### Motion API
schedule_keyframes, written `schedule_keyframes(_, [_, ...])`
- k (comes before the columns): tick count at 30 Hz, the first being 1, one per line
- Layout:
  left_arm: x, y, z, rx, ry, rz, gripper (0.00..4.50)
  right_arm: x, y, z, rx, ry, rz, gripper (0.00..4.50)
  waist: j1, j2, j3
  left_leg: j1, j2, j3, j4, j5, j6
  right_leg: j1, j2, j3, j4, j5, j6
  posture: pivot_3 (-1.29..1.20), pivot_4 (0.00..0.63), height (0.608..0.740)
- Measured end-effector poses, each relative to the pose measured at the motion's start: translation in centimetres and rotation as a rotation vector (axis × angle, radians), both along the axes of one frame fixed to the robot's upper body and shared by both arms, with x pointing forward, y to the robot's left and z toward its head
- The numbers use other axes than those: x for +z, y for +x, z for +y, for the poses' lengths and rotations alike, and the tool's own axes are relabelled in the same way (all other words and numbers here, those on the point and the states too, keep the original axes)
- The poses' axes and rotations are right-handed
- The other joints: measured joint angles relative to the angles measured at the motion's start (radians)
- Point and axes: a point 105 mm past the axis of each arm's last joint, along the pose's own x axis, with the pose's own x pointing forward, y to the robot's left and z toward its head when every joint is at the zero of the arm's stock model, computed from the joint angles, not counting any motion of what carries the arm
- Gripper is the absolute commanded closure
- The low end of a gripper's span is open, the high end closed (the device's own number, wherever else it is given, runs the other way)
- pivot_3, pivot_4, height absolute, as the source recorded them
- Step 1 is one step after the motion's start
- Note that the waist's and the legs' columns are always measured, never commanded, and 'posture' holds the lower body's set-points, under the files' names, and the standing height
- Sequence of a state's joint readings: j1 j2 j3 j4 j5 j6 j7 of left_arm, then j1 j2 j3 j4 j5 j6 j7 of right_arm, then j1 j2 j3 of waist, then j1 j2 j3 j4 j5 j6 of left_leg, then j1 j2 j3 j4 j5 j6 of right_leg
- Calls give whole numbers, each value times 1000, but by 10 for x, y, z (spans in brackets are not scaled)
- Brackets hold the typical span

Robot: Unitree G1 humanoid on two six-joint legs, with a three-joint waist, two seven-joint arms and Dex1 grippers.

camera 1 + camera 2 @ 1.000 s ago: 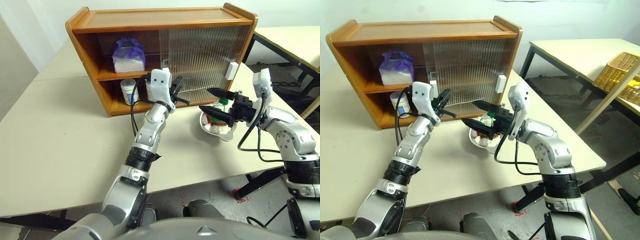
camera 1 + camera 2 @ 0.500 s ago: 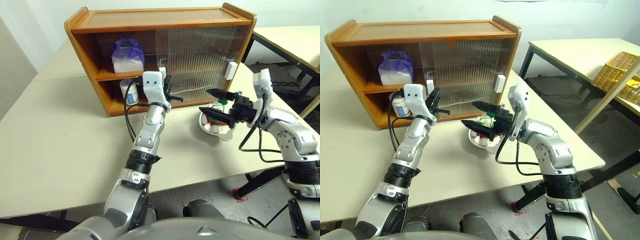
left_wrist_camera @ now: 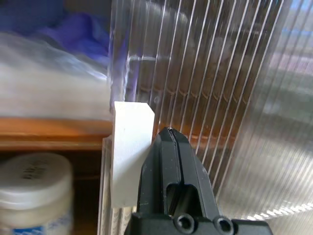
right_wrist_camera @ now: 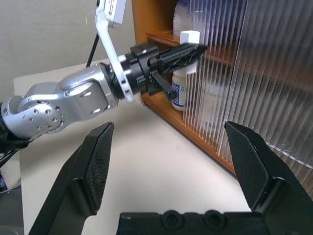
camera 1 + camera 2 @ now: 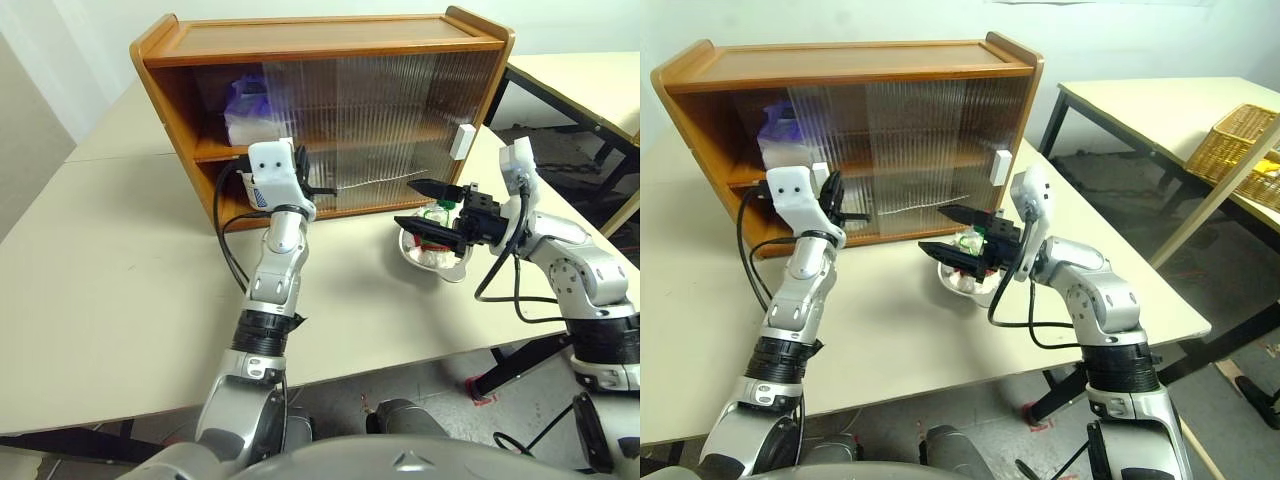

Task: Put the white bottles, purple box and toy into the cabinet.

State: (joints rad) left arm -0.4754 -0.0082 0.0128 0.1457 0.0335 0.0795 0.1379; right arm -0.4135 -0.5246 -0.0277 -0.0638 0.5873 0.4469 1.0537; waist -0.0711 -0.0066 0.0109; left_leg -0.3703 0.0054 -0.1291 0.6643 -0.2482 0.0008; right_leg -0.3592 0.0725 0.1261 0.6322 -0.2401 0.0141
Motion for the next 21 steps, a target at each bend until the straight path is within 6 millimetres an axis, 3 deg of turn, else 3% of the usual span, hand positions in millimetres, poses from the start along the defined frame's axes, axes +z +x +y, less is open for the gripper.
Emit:
schedule_keyframes(10, [-2,-8,40,109,13,5,4477,0,3,2,9,7,7,0,9,0,0,5,0,0,0,0,-1,4,0,0,1,1,-1,-49,0,740])
schedule_keyframes(17, [-20,-17,61,155,-3,60,4477,-2,5,1,15,9,15,0,18,0,0,5,0,0,-1,-1,-2,3,0,0,1,0,-3,-38,0,740])
schedule_keyframes(21, [-21,-19,74,188,13,63,4477,-3,5,1,17,10,18,0,26,0,0,5,0,0,-1,-1,-3,3,0,0,1,0,-4,-36,0,740])
